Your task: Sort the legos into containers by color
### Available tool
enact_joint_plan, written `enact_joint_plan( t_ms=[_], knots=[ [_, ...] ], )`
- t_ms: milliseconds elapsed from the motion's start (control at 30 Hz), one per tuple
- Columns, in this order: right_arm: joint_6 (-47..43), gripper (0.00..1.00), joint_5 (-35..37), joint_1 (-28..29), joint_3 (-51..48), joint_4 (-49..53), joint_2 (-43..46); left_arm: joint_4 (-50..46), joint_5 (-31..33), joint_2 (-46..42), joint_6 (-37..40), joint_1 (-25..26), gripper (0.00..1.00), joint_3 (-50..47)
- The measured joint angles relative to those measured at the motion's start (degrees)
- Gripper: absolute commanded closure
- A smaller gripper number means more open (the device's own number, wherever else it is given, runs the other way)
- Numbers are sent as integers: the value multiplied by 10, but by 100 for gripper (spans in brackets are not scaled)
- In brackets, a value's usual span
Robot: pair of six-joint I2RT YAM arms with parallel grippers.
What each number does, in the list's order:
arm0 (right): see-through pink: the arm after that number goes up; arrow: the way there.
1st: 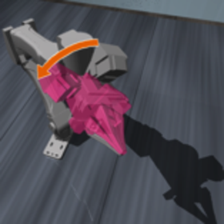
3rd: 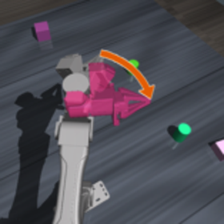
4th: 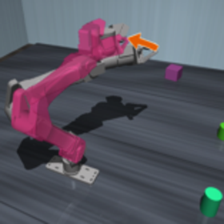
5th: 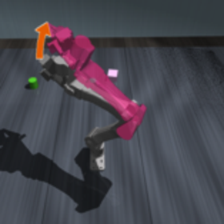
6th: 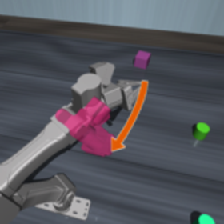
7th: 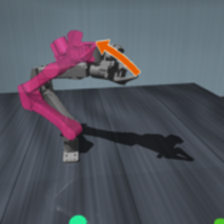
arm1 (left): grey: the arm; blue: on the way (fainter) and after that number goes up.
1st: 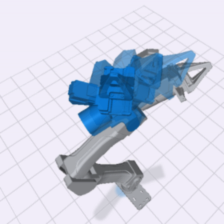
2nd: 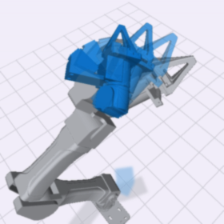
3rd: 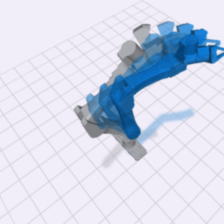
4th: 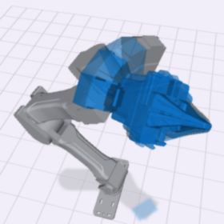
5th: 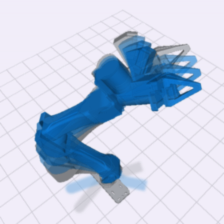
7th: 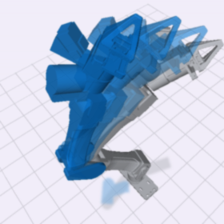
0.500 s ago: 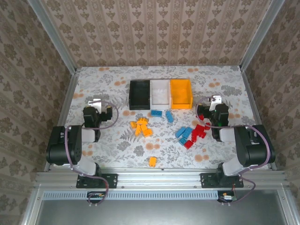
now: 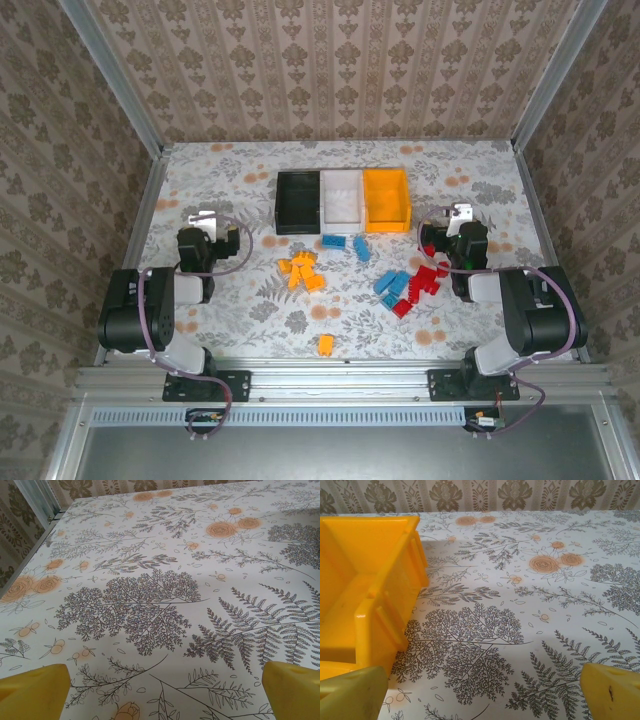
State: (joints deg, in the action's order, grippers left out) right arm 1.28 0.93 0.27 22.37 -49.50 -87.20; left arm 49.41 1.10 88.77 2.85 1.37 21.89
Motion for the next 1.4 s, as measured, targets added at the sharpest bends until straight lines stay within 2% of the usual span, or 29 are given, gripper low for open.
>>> enact_joint_plan(
  t_ms=[633,867,1167,1400],
  knots=[
    [1,0,0,0,0,0,0,-2,-28,0,0,-18,0,0],
    [3,0,1,0,3,10,1,-35,-10,-9,-3,-17,0,11],
    [52,0,63,-3,83,201,107,-200,62,-107,-27,-5,0,109],
    [140,0,52,-16,190,374,145,-367,94,-174,-103,-3,0,167]
  ],
)
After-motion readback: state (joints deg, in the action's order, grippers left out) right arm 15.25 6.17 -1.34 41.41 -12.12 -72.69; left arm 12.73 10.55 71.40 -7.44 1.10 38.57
